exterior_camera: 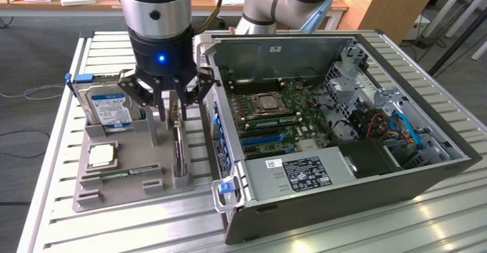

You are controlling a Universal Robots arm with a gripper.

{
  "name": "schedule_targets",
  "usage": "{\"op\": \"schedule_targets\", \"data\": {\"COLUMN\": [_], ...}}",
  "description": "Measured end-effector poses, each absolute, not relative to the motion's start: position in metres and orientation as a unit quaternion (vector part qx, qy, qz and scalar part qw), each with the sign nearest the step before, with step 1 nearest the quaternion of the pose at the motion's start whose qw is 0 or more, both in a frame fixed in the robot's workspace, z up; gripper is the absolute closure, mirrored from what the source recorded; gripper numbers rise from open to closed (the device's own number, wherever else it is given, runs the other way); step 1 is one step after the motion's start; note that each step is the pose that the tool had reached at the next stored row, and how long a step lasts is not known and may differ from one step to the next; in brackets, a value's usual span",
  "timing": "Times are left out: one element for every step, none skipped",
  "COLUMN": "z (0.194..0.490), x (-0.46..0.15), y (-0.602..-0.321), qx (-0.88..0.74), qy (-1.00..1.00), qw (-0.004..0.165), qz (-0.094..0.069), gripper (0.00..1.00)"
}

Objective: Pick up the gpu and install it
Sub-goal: 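Pick up the gpu and move the gpu toward the slot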

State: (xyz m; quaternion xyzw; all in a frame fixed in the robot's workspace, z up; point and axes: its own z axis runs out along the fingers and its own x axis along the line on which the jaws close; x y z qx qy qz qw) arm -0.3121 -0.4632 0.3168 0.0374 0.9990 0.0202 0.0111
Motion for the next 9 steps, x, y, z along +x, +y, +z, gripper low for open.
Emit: {"op": "schedule_targets", "data": {"z": [0.3151, 0.3136, 0.3122, 0.3112, 0.3109, 0.3109, 0.3109, 0.3106, 0.3094], "x": [-0.3121, -0.3121, -0.3121, -0.3121, -0.3121, -0.3121, -0.3121, -0.3121, -0.3121], "y": [-0.4632, -0.4633, -0.4633, -0.4633, -0.4633, -0.4633, -0.4633, -0.4633, -0.4633], "qx": [0.037, 0.037, 0.037, 0.037, 0.037, 0.037, 0.037, 0.037, 0.037], "qy": [0.999, 0.999, 0.999, 0.999, 0.999, 0.999, 0.999, 0.999, 0.999], "qw": [0.011, 0.011, 0.011, 0.011, 0.011, 0.011, 0.011, 0.011, 0.011], "qz": [0.020, 0.020, 0.020, 0.020, 0.020, 0.020, 0.020, 0.020, 0.020], "gripper": [0.58, 0.58, 0.58, 0.58, 0.58, 0.58, 0.58, 0.58, 0.58]}}
